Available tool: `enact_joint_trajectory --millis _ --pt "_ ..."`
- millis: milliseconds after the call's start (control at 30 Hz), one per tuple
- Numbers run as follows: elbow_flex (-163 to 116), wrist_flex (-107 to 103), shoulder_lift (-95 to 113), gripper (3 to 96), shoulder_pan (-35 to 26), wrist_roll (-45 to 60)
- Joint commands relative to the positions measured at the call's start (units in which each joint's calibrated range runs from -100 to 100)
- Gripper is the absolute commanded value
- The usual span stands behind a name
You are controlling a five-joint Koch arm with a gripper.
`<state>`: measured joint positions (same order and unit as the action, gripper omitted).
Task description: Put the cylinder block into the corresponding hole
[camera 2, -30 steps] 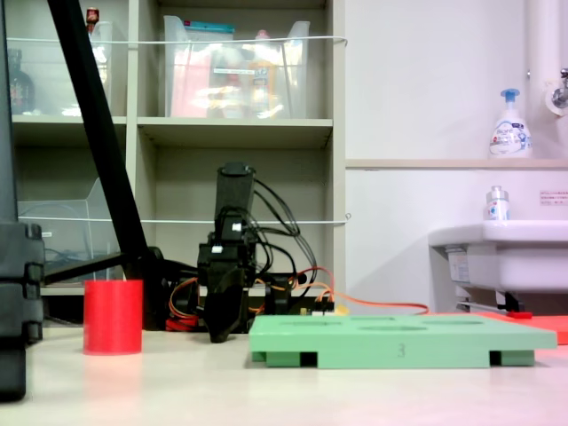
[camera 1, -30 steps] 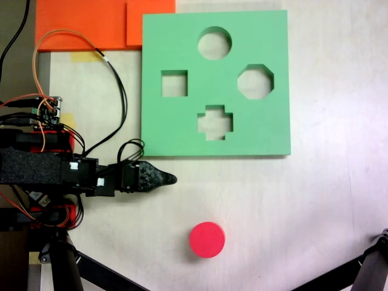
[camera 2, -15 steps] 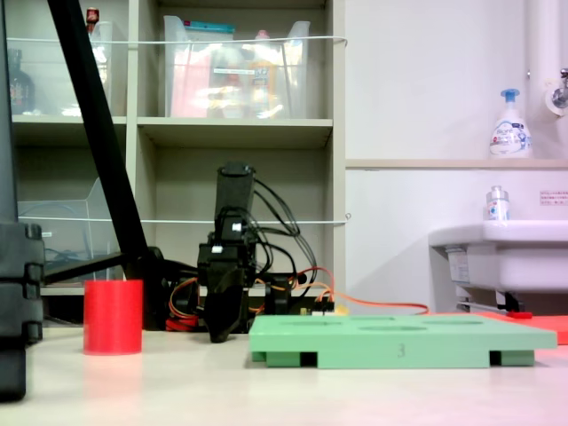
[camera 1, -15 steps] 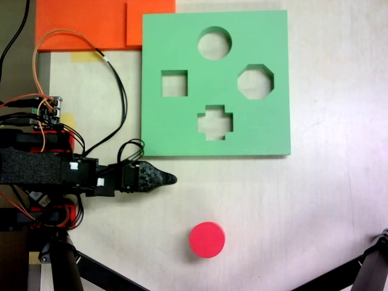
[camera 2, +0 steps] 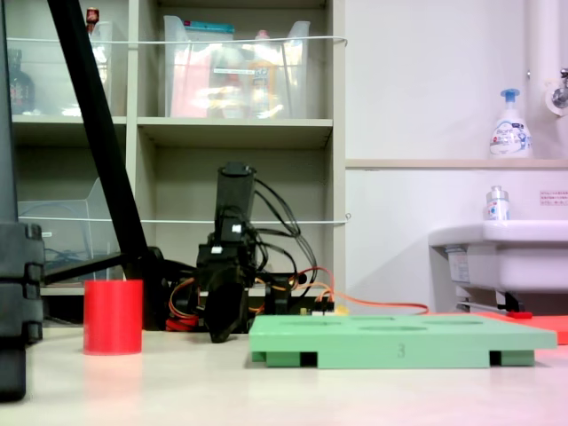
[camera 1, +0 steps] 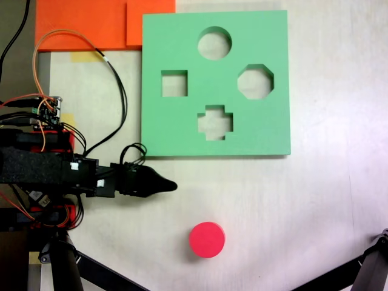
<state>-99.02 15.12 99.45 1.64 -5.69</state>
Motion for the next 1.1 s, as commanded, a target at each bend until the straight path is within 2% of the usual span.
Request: enact_joint_trajectory --millis 33,267,567,633,733,833,967,1100 --pt "-1.0 23.9 0.5 46.2 1.1 -10.3" --pt "2.9 36.2 0.5 51.8 2.3 -33.0" --pt "-1.0 36.8 0.5 54.2 1.8 -38.1" --pt "0.6 38.0 0.5 66.1 2.4 -38.1" --pt "2.0 54.6 -17.2 85.3 3.0 -38.1" --pt "5.0 82.4 -49.7 95.5 4.3 -38.6" --pt "11.3 84.9 -70.5 95.5 6.5 -40.6" --pt "17.8 84.9 -79.8 95.5 8.3 -41.7"
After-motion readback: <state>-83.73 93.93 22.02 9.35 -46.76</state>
